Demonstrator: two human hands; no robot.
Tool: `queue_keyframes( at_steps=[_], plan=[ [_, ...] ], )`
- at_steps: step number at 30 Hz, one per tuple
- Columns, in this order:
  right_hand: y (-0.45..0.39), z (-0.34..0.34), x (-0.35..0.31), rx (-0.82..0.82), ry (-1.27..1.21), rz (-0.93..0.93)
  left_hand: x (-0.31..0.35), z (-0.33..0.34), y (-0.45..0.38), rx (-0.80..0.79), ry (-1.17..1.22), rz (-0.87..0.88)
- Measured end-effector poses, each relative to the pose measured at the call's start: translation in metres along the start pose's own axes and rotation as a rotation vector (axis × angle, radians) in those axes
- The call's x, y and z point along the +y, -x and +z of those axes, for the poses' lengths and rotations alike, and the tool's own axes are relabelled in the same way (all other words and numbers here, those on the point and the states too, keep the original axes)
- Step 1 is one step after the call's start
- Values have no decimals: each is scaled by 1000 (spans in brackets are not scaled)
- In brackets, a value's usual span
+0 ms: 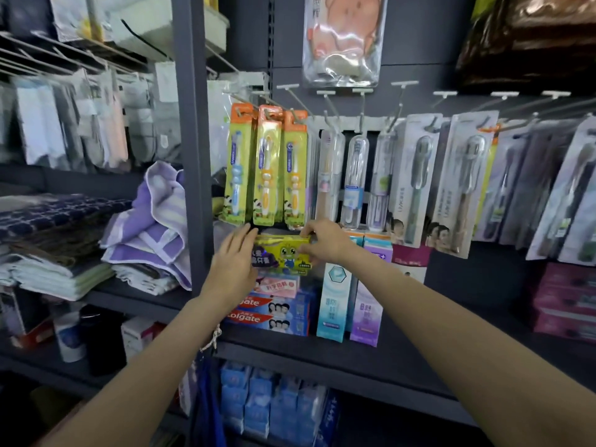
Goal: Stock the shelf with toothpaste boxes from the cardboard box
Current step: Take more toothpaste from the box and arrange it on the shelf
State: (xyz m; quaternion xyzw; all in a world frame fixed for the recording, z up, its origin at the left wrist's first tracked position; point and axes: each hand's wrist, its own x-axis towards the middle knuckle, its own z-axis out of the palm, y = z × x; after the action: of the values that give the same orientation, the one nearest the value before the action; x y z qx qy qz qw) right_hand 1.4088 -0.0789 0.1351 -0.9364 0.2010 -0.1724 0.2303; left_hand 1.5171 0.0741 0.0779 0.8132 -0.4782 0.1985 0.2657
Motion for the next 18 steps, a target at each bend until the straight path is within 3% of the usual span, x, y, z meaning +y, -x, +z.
queue_keyframes(
  at_steps=[11,18],
  plan=[
    [-34,19,23,-195,-67,90,-2,37,-40,-276,-280,20],
    [-41,28,25,-175,116,4,-7,46,-52,-277,-383,63]
  ],
)
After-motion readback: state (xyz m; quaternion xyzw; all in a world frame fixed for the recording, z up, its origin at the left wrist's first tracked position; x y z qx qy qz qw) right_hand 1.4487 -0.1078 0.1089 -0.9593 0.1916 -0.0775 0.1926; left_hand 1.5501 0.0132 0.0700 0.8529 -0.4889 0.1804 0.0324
